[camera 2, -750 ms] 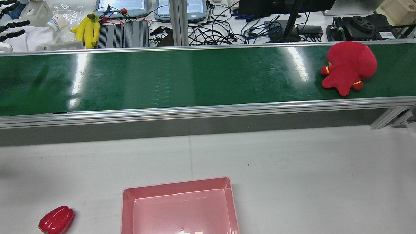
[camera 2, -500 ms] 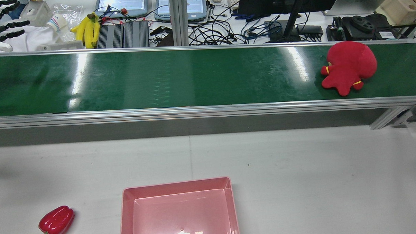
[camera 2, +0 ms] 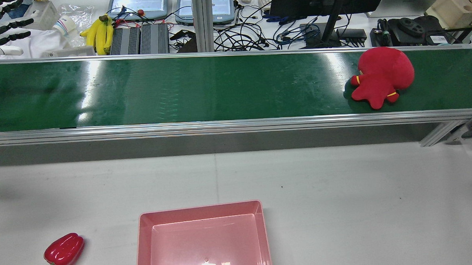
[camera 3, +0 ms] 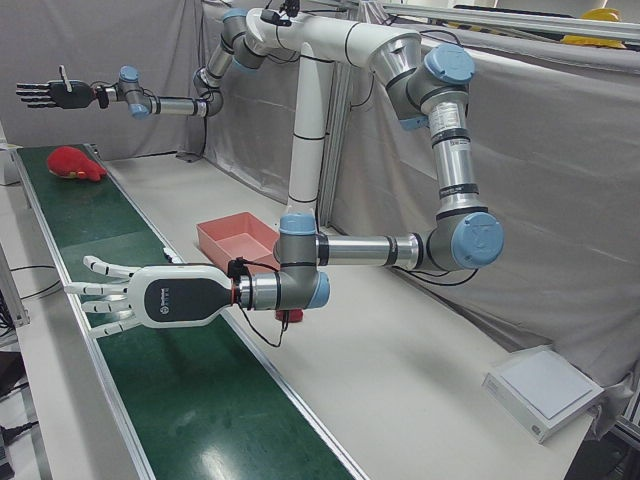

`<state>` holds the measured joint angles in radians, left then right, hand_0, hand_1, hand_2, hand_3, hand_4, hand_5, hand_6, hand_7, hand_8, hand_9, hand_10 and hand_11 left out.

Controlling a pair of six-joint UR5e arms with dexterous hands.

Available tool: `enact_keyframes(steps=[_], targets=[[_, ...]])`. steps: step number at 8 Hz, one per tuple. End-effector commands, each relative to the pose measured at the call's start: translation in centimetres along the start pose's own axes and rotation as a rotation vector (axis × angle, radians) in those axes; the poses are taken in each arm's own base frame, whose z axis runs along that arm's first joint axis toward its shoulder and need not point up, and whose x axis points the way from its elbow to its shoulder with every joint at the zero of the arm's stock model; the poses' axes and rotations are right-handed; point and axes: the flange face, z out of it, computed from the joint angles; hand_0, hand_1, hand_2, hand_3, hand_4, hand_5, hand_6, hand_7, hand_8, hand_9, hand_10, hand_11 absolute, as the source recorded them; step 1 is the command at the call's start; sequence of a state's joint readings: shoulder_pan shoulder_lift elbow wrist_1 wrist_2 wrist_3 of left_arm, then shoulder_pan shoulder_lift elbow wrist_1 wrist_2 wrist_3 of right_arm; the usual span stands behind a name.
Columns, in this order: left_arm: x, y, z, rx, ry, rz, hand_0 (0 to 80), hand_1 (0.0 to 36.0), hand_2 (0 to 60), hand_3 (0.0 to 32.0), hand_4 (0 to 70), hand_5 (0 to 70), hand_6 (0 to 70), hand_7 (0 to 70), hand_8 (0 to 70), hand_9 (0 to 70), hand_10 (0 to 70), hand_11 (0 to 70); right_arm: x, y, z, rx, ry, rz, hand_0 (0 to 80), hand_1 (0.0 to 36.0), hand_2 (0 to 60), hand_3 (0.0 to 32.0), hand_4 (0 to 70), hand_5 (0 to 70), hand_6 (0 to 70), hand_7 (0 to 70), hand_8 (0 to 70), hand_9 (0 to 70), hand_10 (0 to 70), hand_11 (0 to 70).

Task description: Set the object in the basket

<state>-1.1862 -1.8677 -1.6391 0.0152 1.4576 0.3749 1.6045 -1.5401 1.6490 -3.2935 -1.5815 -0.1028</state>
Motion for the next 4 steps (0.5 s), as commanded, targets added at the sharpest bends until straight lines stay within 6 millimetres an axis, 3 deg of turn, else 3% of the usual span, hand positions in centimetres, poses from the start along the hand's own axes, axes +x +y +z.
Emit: enact_keyframes(steps=[1, 2, 4], targets=[[0.19, 0.09, 0.04, -0.002, 0.002, 0.000, 60.2, 22.3, 8.8, 26.0, 0.0, 23.1, 2.2, 8.3, 14.0, 12.0, 4.5, 9.2, 0.00, 0.00, 0.00, 0.000, 0.000, 0.000, 0.0, 0.0, 0.0, 0.0, 0.0, 0.0, 0.0, 0.0, 0.0, 0.0, 0.0, 0.0], [0.19, 0.09, 0.04, -0.002, 0.002, 0.000, 59.0, 20.7, 6.4, 26.8, 0.0, 23.5, 2.6, 8.4, 14.0, 12.1, 4.3, 8.8, 0.00, 0.00, 0.00, 0.000, 0.000, 0.000, 0.0, 0.0, 0.0, 0.0, 0.0, 0.0, 0.0, 0.0, 0.0, 0.0, 0.0, 0.0], [0.16, 0.00, 0.01, 0.001, 0.001, -0.014, 57.2, 19.5, 7.4, 25.2, 0.0, 24.9, 3.0, 8.4, 14.5, 12.6, 4.3, 8.5, 0.00, 0.00, 0.00, 0.000, 0.000, 0.000, 0.0, 0.0, 0.0, 0.0, 0.0, 0.0, 0.0, 0.0, 0.0, 0.0, 0.0, 0.0]])
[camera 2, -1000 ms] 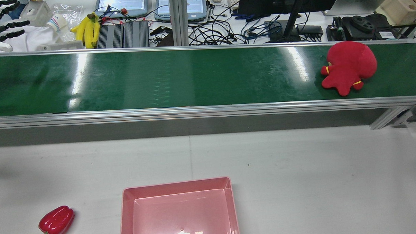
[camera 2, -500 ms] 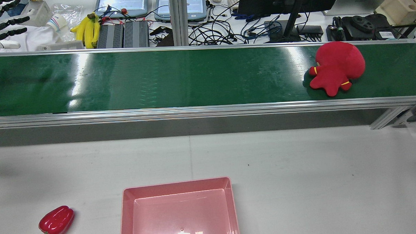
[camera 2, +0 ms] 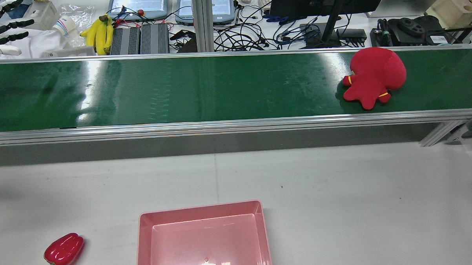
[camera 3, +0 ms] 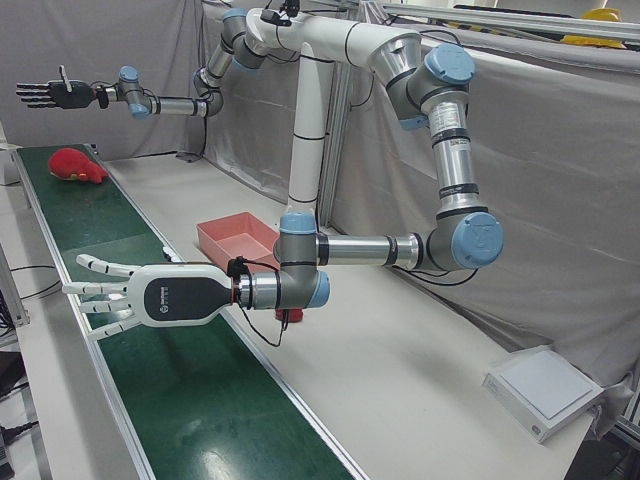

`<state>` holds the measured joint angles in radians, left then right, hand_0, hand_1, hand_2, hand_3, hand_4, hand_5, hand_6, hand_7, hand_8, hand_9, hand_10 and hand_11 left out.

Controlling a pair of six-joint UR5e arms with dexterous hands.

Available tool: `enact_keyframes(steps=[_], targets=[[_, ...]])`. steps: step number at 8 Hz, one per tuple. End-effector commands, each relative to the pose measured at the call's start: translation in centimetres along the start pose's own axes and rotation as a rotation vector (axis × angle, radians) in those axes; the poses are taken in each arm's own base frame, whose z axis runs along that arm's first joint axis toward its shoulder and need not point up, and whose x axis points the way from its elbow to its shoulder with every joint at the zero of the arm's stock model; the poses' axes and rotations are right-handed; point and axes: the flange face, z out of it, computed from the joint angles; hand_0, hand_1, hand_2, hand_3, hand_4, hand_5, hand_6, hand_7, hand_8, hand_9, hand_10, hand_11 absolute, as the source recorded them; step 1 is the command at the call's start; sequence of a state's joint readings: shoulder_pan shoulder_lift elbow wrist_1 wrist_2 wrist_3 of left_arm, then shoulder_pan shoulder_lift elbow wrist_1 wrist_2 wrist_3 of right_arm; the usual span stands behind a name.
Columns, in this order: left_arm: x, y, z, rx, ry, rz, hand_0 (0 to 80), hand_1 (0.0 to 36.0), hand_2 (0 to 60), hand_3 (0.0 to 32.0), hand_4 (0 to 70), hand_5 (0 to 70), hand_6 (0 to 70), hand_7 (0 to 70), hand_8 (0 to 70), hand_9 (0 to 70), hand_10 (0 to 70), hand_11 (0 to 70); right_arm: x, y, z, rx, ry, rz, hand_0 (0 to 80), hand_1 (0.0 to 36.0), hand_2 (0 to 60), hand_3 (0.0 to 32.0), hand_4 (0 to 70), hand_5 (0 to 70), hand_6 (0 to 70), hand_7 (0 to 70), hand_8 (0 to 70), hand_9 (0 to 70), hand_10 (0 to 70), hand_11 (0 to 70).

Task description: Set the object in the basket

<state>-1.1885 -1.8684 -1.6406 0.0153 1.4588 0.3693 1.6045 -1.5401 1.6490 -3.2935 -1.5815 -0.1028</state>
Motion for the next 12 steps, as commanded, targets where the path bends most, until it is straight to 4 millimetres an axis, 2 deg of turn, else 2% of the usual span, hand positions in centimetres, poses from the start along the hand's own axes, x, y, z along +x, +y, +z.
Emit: enact_keyframes(steps=[1, 4, 8, 10, 11, 12], targets=[[0.09, -0.08, -0.03, 0.003, 0.001, -0.009, 57.6, 19.5, 7.0, 25.4, 0.3, 24.9, 3.0, 8.4, 14.5, 12.6, 4.2, 8.4, 0.00, 0.00, 0.00, 0.000, 0.000, 0.000, 0.0, 0.0, 0.0, 0.0, 0.0, 0.0, 0.0, 0.0, 0.0, 0.0, 0.0, 0.0], [0.42, -0.02, -0.04, 0.001, 0.006, -0.010, 57.6, 19.4, 6.8, 24.2, 0.8, 26.2, 3.4, 8.8, 14.6, 12.9, 3.9, 8.0, 0.00, 0.00, 0.00, 0.000, 0.000, 0.000, 0.0, 0.0, 0.0, 0.0, 0.0, 0.0, 0.0, 0.0, 0.0, 0.0, 0.0, 0.0], [0.60, -0.09, -0.07, 0.003, 0.008, -0.015, 57.5, 19.3, 6.6, 25.4, 0.4, 26.8, 3.2, 8.7, 14.5, 13.0, 3.9, 8.0, 0.00, 0.00, 0.00, 0.000, 0.000, 0.000, 0.0, 0.0, 0.0, 0.0, 0.0, 0.0, 0.0, 0.0, 0.0, 0.0, 0.0, 0.0], [0.49, -0.13, -0.14, 0.004, 0.006, -0.015, 56.1, 18.1, 6.1, 24.0, 1.4, 27.4, 3.6, 8.8, 14.9, 13.4, 3.8, 7.6, 0.00, 0.00, 0.00, 0.000, 0.000, 0.000, 0.0, 0.0, 0.0, 0.0, 0.0, 0.0, 0.0, 0.0, 0.0, 0.0, 0.0, 0.0], [0.49, -0.13, -0.14, 0.004, 0.006, -0.015, 55.5, 15.6, 0.1, 26.0, 0.1, 27.1, 3.5, 8.6, 14.6, 13.1, 3.3, 6.8, 0.00, 0.00, 0.00, 0.000, 0.000, 0.000, 0.0, 0.0, 0.0, 0.0, 0.0, 0.0, 0.0, 0.0, 0.0, 0.0, 0.0, 0.0], [0.54, 0.00, -0.05, 0.002, 0.007, -0.021, 57.4, 14.5, 0.0, 28.6, 0.0, 25.1, 2.7, 8.2, 14.6, 12.7, 3.4, 6.9, 0.00, 0.00, 0.00, 0.000, 0.000, 0.000, 0.0, 0.0, 0.0, 0.0, 0.0, 0.0, 0.0, 0.0, 0.0, 0.0, 0.0, 0.0]])
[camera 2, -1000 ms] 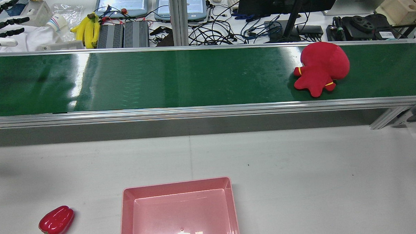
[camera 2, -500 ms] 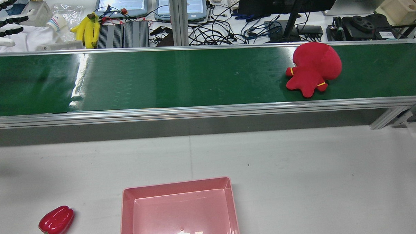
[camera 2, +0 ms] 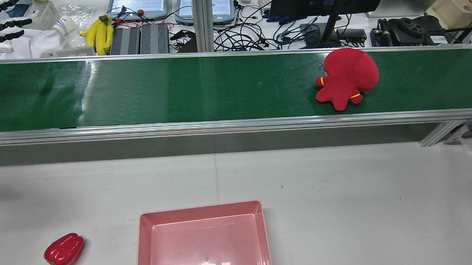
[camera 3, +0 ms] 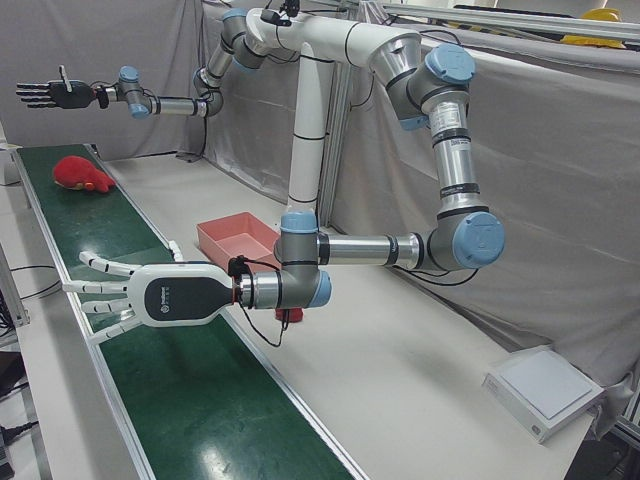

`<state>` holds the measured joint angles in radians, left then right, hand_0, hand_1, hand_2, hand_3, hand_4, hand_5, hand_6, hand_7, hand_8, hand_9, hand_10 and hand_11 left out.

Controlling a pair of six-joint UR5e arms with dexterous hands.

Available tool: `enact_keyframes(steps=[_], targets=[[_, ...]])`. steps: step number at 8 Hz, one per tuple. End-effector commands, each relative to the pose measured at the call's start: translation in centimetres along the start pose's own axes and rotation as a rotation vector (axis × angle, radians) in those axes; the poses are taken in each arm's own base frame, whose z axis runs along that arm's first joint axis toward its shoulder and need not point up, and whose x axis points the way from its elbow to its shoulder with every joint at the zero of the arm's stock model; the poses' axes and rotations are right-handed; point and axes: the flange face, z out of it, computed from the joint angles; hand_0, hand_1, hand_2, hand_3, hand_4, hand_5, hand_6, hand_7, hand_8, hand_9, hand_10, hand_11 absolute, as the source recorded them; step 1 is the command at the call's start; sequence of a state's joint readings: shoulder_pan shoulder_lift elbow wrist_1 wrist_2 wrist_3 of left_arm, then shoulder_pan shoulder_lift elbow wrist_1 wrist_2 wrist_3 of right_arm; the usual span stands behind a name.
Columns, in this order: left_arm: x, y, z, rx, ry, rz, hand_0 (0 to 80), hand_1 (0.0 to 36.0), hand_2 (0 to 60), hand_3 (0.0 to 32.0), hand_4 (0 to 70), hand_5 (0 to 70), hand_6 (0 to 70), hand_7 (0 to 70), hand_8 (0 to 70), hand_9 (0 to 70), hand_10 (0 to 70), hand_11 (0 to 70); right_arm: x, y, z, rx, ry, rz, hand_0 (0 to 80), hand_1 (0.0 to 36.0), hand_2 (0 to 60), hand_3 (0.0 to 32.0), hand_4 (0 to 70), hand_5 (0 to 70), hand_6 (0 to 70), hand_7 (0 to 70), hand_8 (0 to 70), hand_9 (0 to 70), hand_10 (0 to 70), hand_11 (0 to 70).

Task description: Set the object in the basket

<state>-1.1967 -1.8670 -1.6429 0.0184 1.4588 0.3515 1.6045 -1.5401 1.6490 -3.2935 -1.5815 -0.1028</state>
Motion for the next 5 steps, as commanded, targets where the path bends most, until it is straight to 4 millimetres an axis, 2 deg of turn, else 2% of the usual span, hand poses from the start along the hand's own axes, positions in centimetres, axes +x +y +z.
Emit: enact_keyframes(steps=[1, 2, 5], targets=[[-0.02, 0.08, 0.07, -0.002, -0.003, -0.008, 57.5, 12.2, 0.0, 30.2, 0.0, 23.7, 2.3, 8.0, 14.6, 12.2, 3.1, 6.5, 0.00, 0.00, 0.00, 0.000, 0.000, 0.000, 0.0, 0.0, 0.0, 0.0, 0.0, 0.0, 0.0, 0.0, 0.0, 0.0, 0.0, 0.0], [-0.22, 0.15, 0.12, -0.012, -0.030, -0.008, 56.6, 7.6, 0.0, 31.0, 0.0, 23.4, 2.1, 7.6, 14.5, 11.7, 2.6, 5.5, -0.01, 0.07, 0.01, -0.002, 0.000, 0.000, 0.0, 0.0, 0.0, 0.0, 0.0, 0.0, 0.0, 0.0, 0.0, 0.0, 0.0, 0.0], [0.42, 0.06, 0.06, -0.012, -0.023, -0.003, 55.9, 6.9, 0.0, 31.8, 0.0, 23.0, 2.0, 7.5, 14.3, 11.9, 2.4, 5.2, 0.00, 0.00, 0.00, 0.000, 0.000, 0.000, 0.0, 0.0, 0.0, 0.0, 0.0, 0.0, 0.0, 0.0, 0.0, 0.0, 0.0, 0.0]])
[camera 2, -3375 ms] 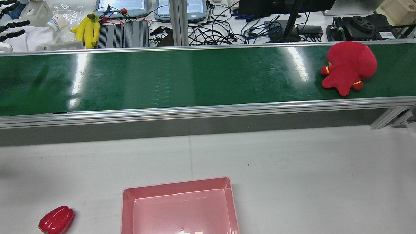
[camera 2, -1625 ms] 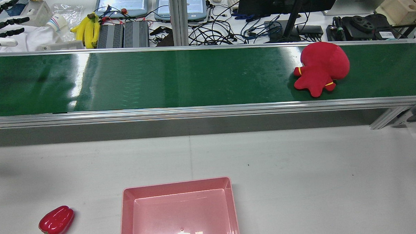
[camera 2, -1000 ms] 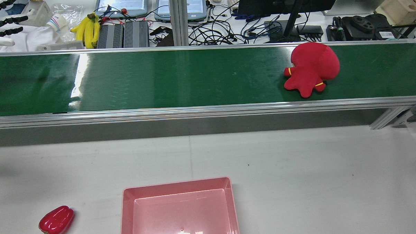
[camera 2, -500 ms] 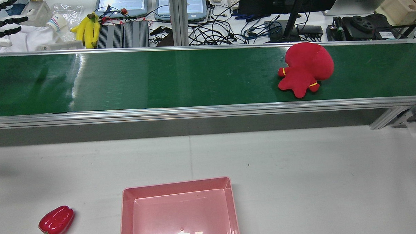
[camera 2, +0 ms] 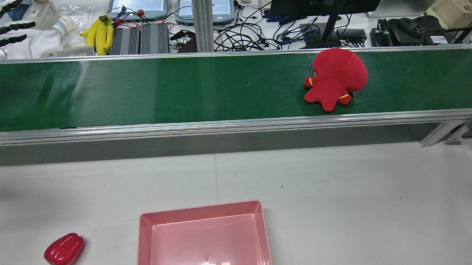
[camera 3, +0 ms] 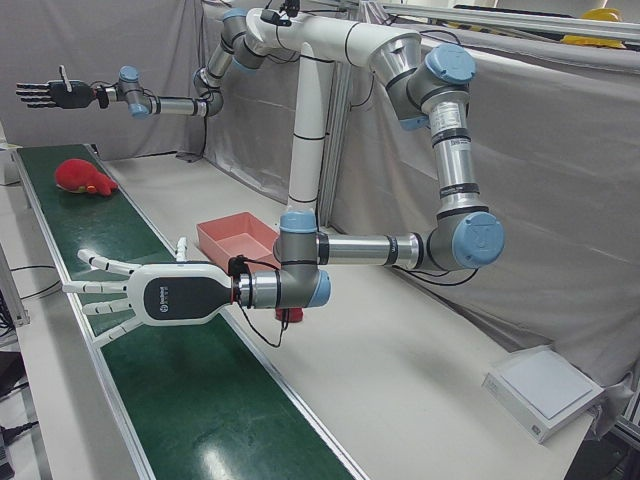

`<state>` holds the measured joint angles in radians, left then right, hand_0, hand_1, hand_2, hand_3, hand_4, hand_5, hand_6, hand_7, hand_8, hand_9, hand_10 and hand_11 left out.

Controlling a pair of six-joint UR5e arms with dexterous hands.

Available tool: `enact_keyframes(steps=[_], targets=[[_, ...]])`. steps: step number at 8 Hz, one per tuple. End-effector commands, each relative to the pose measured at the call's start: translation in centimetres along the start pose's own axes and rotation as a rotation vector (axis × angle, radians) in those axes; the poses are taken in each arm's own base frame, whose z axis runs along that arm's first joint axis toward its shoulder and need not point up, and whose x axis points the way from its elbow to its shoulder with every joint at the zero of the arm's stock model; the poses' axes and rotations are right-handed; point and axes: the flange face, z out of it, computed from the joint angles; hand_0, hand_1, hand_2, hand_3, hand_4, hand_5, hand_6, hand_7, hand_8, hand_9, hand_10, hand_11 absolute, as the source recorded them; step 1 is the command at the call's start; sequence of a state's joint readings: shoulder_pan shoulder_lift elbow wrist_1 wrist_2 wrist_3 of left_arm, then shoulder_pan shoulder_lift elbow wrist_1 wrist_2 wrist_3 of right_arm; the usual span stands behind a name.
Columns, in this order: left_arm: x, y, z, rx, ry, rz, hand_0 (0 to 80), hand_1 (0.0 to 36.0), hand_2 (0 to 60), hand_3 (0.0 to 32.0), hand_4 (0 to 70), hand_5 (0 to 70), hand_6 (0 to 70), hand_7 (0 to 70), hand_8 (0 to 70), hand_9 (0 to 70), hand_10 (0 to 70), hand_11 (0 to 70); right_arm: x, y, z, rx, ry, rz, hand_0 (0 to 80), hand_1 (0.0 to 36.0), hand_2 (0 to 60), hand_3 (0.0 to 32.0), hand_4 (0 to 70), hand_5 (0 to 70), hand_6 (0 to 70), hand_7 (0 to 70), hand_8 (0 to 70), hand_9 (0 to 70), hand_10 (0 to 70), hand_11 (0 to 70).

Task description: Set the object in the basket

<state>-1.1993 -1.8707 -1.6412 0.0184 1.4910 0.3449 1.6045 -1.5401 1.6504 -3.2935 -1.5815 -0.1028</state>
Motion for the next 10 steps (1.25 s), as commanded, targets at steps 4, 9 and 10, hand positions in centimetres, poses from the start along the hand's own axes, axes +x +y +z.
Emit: enact_keyframes(steps=[4, 9, 10], targets=[[0.7, -0.1, -0.1, -0.001, 0.001, 0.005, 54.0, 9.2, 0.0, 30.0, 0.0, 24.1, 2.2, 7.4, 14.5, 12.4, 2.8, 5.7, 0.0, -0.1, 0.0, 0.001, 0.000, 0.000, 0.0, 0.0, 0.0, 0.0, 0.0, 0.0, 0.0, 0.0, 0.0, 0.0, 0.0, 0.0], [2.5, -0.2, -0.3, -0.006, 0.011, 0.003, 54.0, 8.9, 0.0, 29.8, 0.0, 25.6, 2.3, 7.6, 14.3, 12.4, 2.4, 5.2, 0.0, 0.0, 0.0, 0.000, 0.000, 0.000, 0.0, 0.0, 0.0, 0.0, 0.0, 0.0, 0.0, 0.0, 0.0, 0.0, 0.0, 0.0], [2.7, -0.1, -0.3, -0.009, 0.012, 0.002, 53.8, 8.3, 0.0, 30.0, 0.0, 25.5, 2.4, 7.7, 14.6, 12.6, 2.4, 5.0, 0.0, 0.0, 0.0, 0.000, 0.000, 0.000, 0.0, 0.0, 0.0, 0.0, 0.0, 0.0, 0.0, 0.0, 0.0, 0.0, 0.0, 0.0]])
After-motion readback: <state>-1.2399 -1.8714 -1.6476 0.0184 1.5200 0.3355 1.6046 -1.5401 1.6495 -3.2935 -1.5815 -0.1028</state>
